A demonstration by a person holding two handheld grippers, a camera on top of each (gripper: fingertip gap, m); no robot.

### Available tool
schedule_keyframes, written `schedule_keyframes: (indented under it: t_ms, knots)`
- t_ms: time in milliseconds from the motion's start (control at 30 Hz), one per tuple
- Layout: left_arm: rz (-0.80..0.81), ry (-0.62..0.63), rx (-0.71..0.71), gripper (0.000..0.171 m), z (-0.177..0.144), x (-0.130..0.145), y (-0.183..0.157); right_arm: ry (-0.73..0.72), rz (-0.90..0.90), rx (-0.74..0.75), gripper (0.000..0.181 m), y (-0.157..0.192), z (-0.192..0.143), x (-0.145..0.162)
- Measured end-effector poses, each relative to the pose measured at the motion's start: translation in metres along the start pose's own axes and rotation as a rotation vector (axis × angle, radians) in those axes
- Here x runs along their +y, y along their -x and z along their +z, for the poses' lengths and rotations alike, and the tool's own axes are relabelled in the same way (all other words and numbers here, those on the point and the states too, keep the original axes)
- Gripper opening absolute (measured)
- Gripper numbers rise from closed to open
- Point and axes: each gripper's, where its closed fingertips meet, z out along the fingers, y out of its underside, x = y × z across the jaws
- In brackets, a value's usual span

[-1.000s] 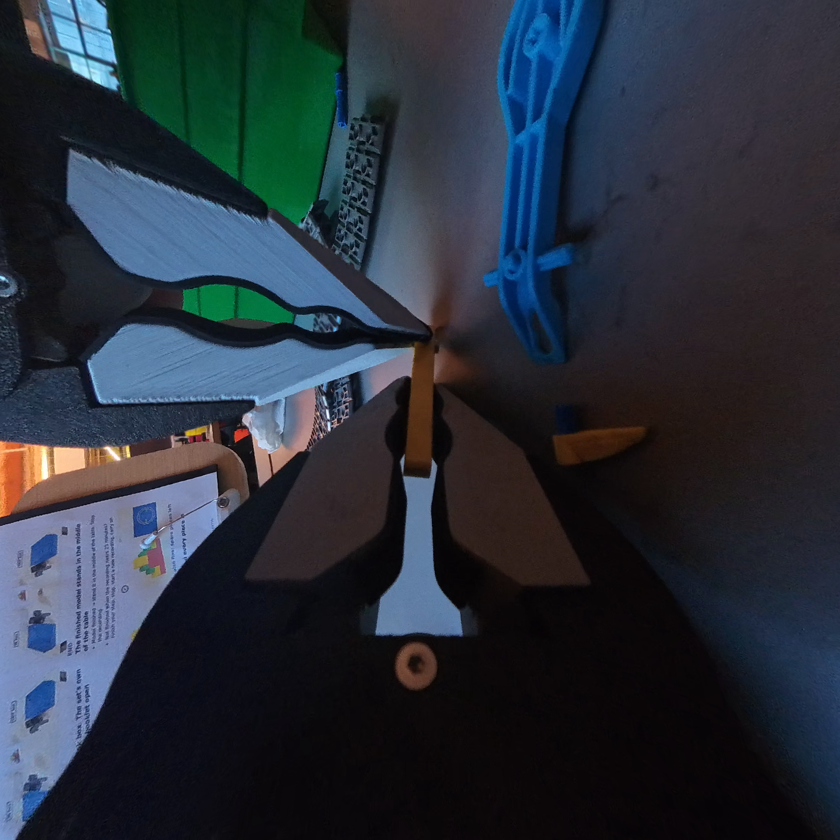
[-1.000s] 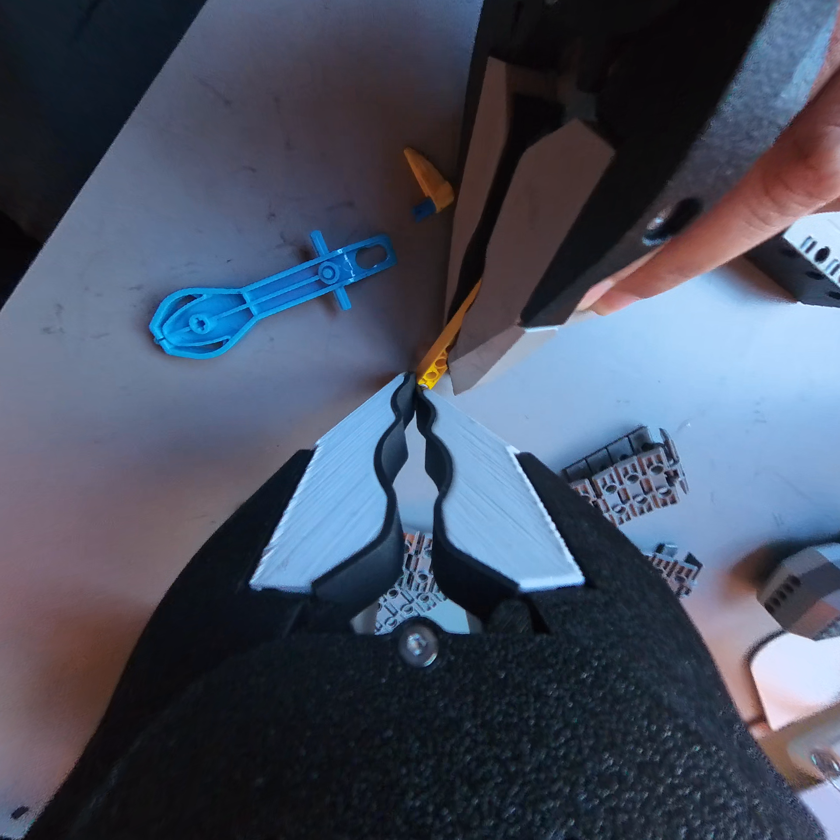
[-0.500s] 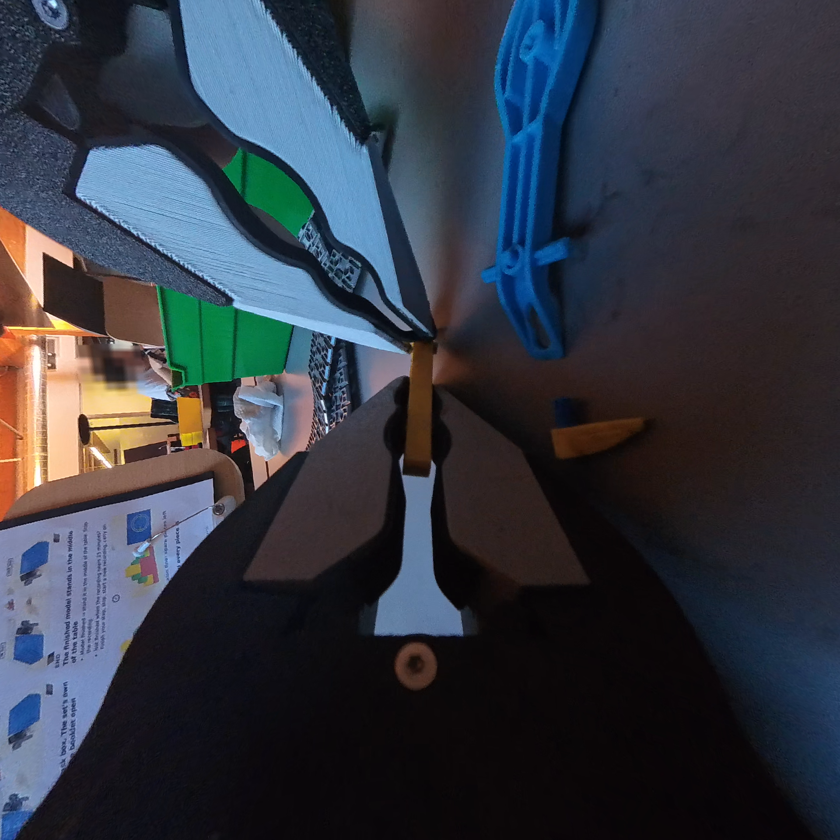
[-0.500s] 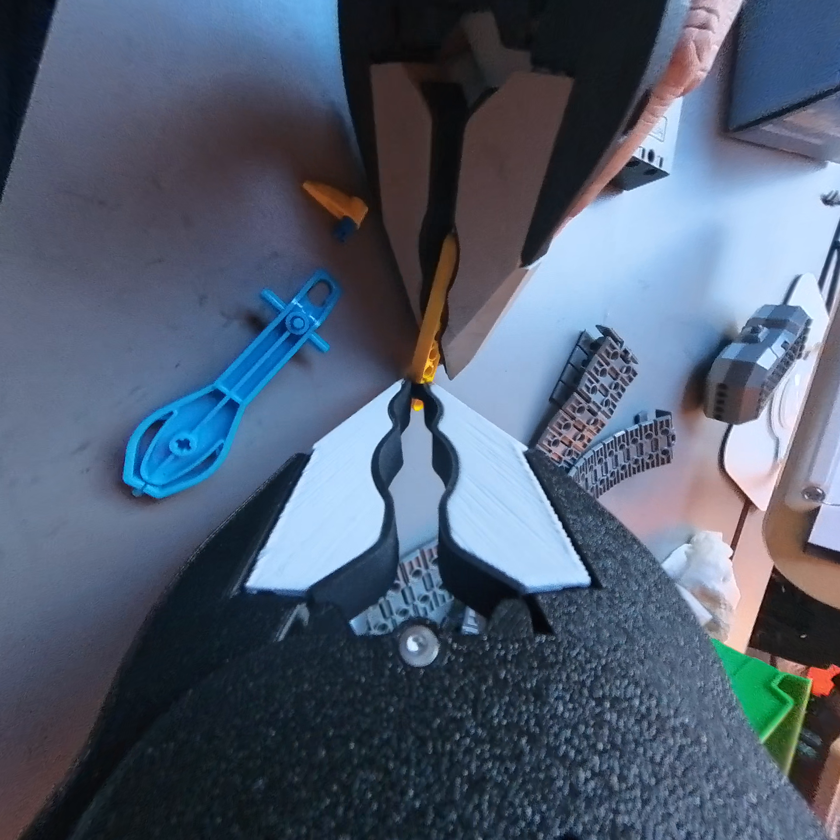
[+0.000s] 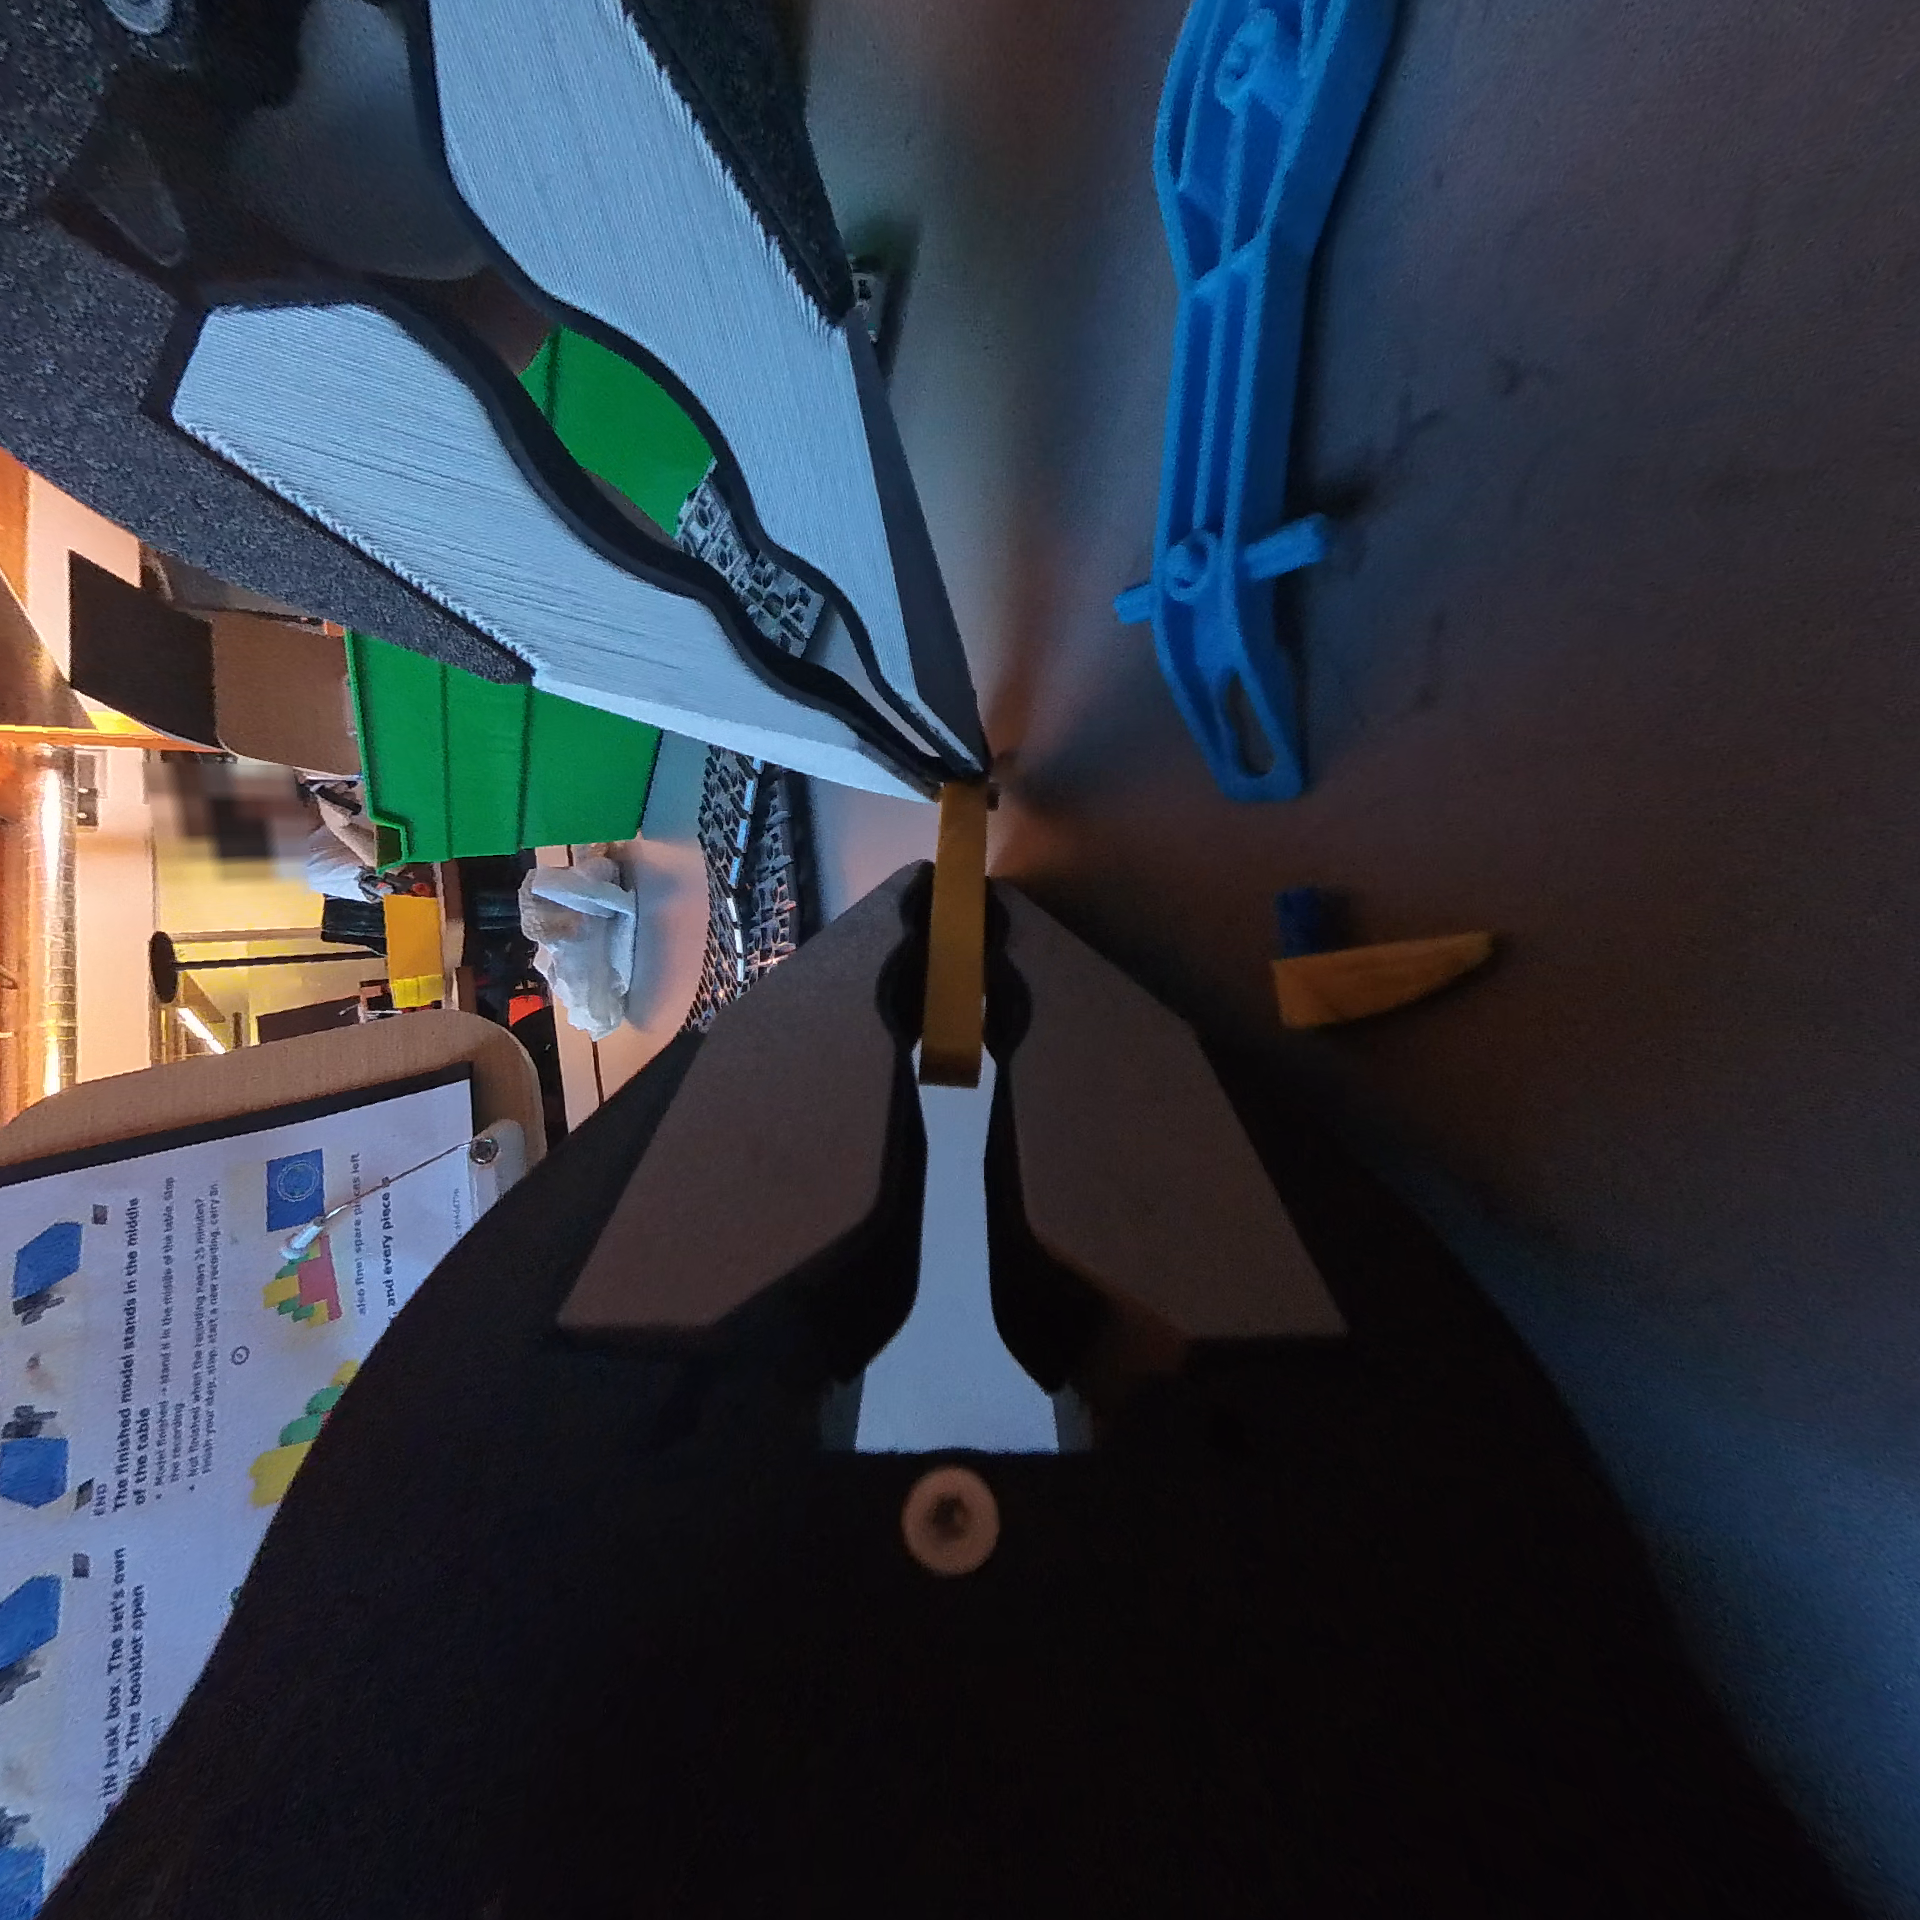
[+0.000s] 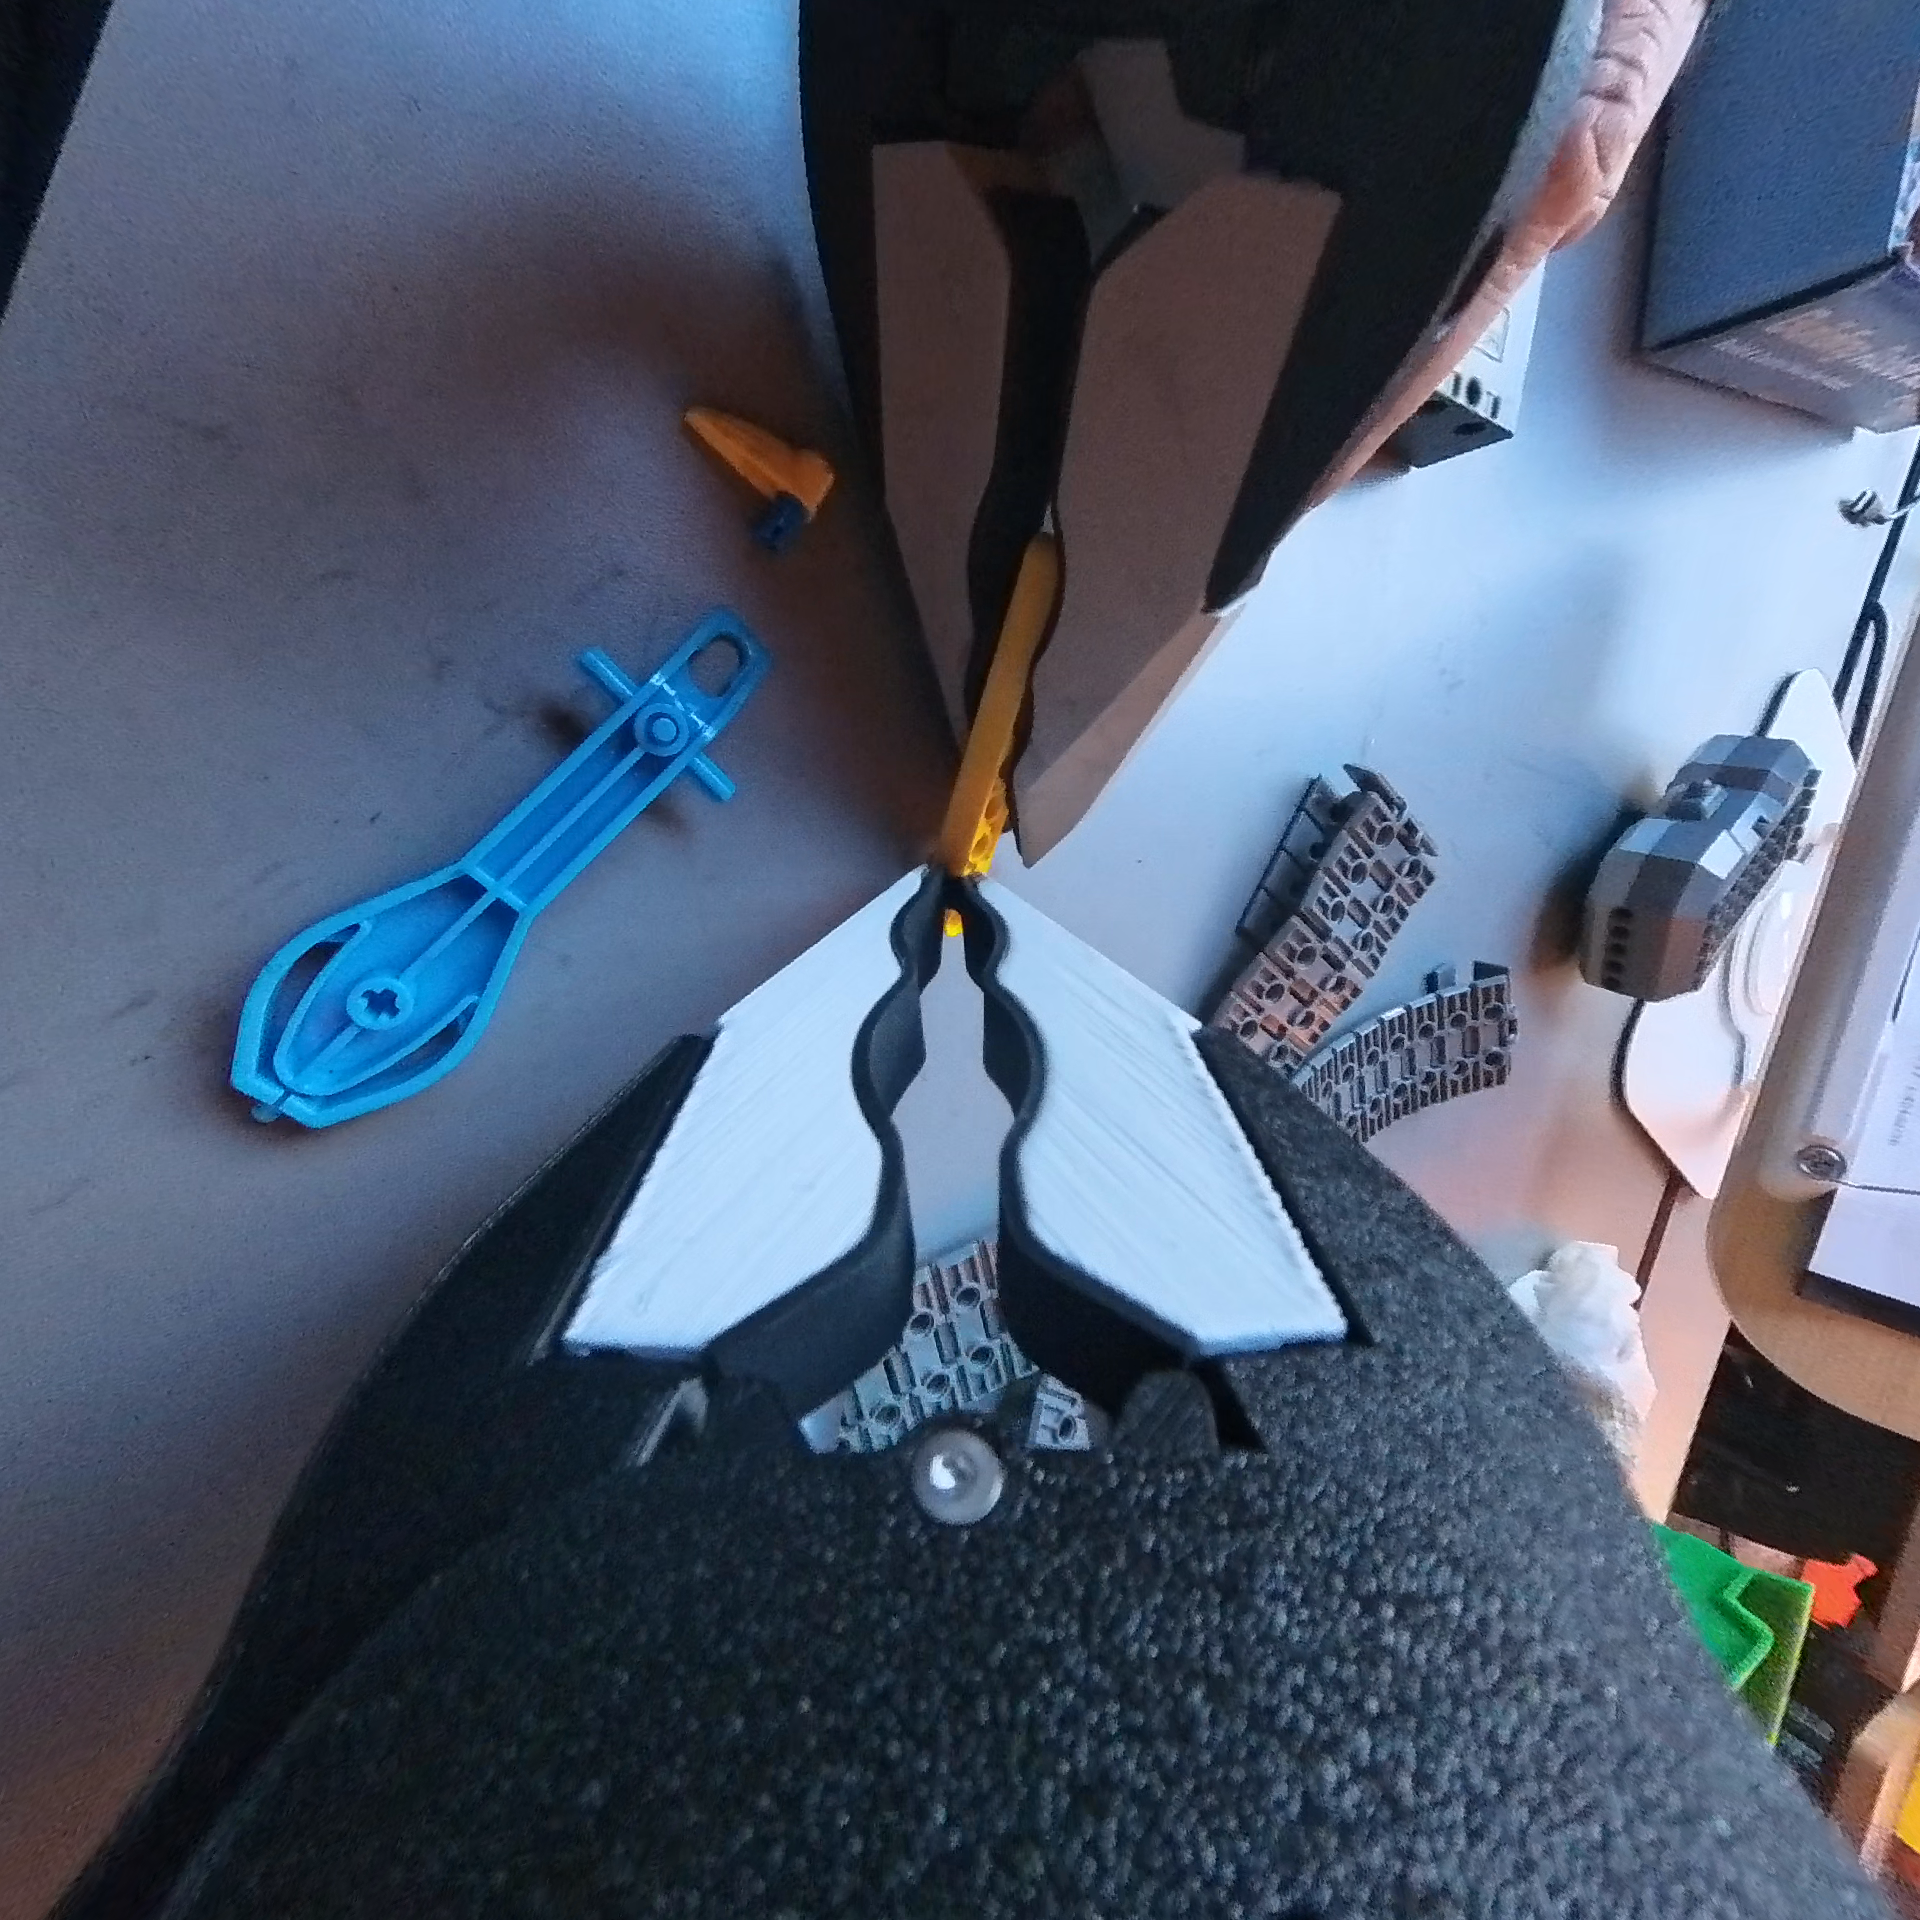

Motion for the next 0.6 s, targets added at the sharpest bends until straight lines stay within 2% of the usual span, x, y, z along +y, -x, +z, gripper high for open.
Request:
schedule_keyframes:
  t_ms: [600]
  knots:
    - [-0.041,0.006,0.018,0.006,-0.0001,0.0001,0.0007,0.036,-0.106,-0.043,0.0,0.0,0.0005,-0.0005]
